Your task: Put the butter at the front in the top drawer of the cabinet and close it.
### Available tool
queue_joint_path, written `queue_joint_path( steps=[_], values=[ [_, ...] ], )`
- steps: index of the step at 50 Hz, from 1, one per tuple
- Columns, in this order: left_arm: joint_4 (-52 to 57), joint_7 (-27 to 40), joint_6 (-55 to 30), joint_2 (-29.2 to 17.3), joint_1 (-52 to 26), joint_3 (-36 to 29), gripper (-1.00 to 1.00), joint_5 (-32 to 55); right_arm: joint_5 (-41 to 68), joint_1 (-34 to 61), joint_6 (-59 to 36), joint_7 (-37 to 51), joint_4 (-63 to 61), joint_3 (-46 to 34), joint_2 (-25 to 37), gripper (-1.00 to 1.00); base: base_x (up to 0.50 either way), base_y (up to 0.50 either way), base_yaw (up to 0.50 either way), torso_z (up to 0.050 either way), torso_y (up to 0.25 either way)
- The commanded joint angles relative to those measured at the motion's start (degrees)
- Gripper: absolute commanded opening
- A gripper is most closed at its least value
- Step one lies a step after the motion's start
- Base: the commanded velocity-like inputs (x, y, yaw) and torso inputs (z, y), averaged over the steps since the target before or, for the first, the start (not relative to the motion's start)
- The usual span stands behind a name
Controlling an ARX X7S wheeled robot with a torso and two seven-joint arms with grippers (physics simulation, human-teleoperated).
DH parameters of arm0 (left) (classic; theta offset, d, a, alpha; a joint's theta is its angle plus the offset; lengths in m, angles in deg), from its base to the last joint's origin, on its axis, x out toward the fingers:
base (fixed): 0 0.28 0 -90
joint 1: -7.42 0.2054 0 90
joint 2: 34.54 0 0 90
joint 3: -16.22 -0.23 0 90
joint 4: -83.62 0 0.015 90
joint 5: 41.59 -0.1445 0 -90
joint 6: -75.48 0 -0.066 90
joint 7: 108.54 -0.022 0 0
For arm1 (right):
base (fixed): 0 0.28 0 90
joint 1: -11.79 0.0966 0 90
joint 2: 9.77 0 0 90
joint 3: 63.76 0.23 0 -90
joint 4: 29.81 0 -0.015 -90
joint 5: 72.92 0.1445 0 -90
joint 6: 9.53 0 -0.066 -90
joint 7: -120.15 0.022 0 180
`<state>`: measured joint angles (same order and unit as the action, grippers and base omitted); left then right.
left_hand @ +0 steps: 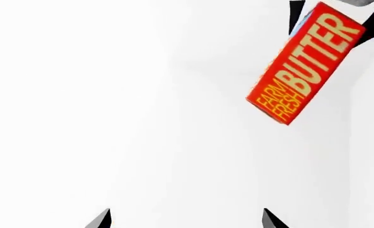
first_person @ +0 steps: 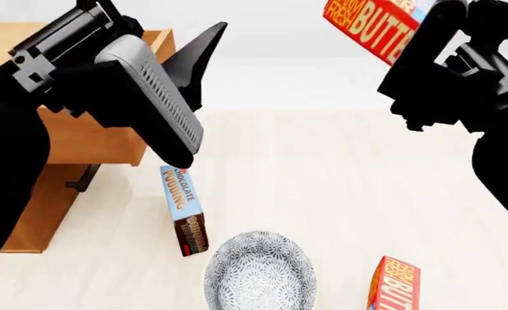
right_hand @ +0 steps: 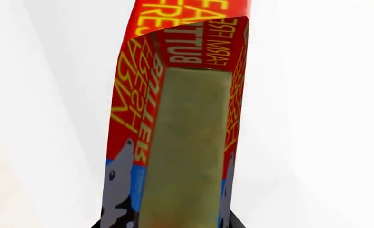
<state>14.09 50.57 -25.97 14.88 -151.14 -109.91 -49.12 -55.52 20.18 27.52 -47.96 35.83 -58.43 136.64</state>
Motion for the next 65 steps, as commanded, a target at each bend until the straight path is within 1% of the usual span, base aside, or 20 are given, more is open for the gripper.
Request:
queue_joint_path(
  steps=[1, 11, 17, 26, 32, 53, 65],
  values=[
    [-8.5, -1.38, 11.97, -2.07, -2.6, -6.74, 1.0, -6.81, -6.64, 3.72, 1.49, -1.57, -0.33, 0.03, 1.69, -1.0, 0.0, 0.0, 0.0, 0.0, 0.0],
    [-13.83, -0.95, 20.37, -3.35, -3.82, -10.24, 1.0, -11.91, -6.96, 5.86, 4.4, -5.22, 3.84, 0.16, 1.36, -1.0, 0.0, 0.0, 0.0, 0.0, 0.001],
    [-14.81, -0.4, 22.41, -3.34, -3.86, -10.95, 1.0, -12.8, -8.84, 6.86, 5.72, -7.32, 4.42, -1.4, 0.86, -1.0, 0.0, 0.0, 0.0, 0.0, 0.002],
    [-15.9, 0.2, 23.64, -2.57, -3.85, -11.88, 1.0, -14.08, -10.63, 8.09, 5.67, -10.87, 3.57, -3.77, -0.23, -1.0, 0.0, 0.0, 0.0, 0.0, 0.001],
    [-16.35, 0.01, 23.82, -1.86, -3.97, -12.47, 1.0, -14.54, -13.87, 9.71, 5.05, -13.44, 2.91, -6.63, -1.13, -1.0, 0.0, 0.0, 0.0, 0.0, 0.002],
    [-17.64, -0.12, 24.45, -0.35, -3.44, -13.8, 1.0, -14.59, -14.07, 8.47, 6.58, -13.6, 1.1, -6.93, -1.62, -1.0, 0.0, 0.0, 0.0, 0.001, 0.001],
    [-18.4, 0.06, 23.05, 0.81, -3.1, -13.8, 1.0, -14.24, -14.23, 7.18, 7.38, -13.34, 0.27, -7.4, -1.89, -1.0, 0.0, 0.0, 0.0, 0.0, 0.001]
  ],
)
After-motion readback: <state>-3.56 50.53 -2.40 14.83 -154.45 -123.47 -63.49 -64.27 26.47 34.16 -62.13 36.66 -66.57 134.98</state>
